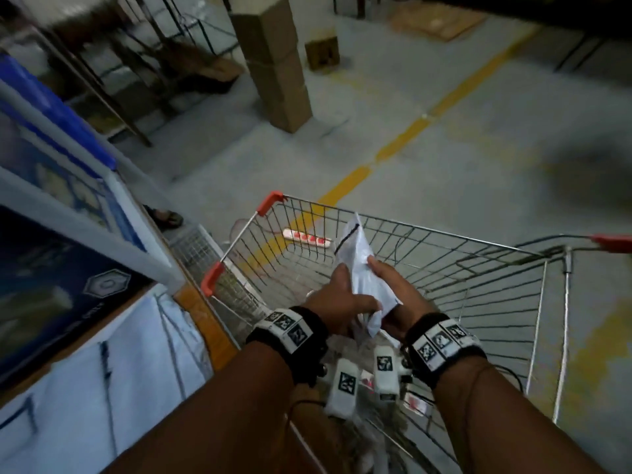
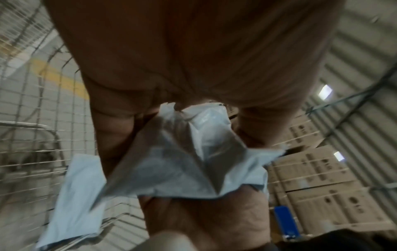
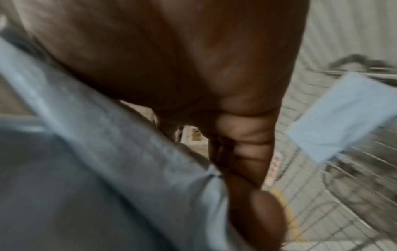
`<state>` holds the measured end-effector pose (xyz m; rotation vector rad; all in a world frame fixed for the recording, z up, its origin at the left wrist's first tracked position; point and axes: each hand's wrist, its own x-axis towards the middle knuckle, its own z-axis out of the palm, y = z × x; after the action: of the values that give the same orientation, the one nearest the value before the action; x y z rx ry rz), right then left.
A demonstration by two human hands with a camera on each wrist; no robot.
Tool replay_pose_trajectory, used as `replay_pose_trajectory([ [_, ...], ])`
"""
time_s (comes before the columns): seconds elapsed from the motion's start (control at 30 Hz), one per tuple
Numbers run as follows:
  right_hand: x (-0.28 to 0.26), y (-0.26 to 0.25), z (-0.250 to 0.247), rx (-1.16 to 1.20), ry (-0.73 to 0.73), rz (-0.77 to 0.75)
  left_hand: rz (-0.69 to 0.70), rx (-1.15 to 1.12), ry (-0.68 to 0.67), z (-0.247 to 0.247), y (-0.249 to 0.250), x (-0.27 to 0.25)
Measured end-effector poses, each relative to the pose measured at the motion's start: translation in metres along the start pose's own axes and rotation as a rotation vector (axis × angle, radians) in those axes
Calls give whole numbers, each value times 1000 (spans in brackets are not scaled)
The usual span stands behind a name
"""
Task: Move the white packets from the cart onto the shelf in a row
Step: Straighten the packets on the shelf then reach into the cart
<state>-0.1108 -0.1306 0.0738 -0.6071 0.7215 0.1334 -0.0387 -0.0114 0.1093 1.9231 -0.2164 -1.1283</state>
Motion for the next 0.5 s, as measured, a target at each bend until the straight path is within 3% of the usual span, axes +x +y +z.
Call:
replay_pose_trajectory([
  [0.1, -29, 7, 35, -97, -102, -25, 66, -2, 44, -20, 5, -49],
  [0.2, -59, 20, 83, -464, -109, -274, 179, -11, 85, -48, 1, -99],
  [0.3, -87, 44, 131, -685, -152, -398, 265, -5, 140, -82, -12, -155],
  [0.5, -132, 111, 229, -959, -362, -514, 293, 3, 392, -150, -66, -260],
])
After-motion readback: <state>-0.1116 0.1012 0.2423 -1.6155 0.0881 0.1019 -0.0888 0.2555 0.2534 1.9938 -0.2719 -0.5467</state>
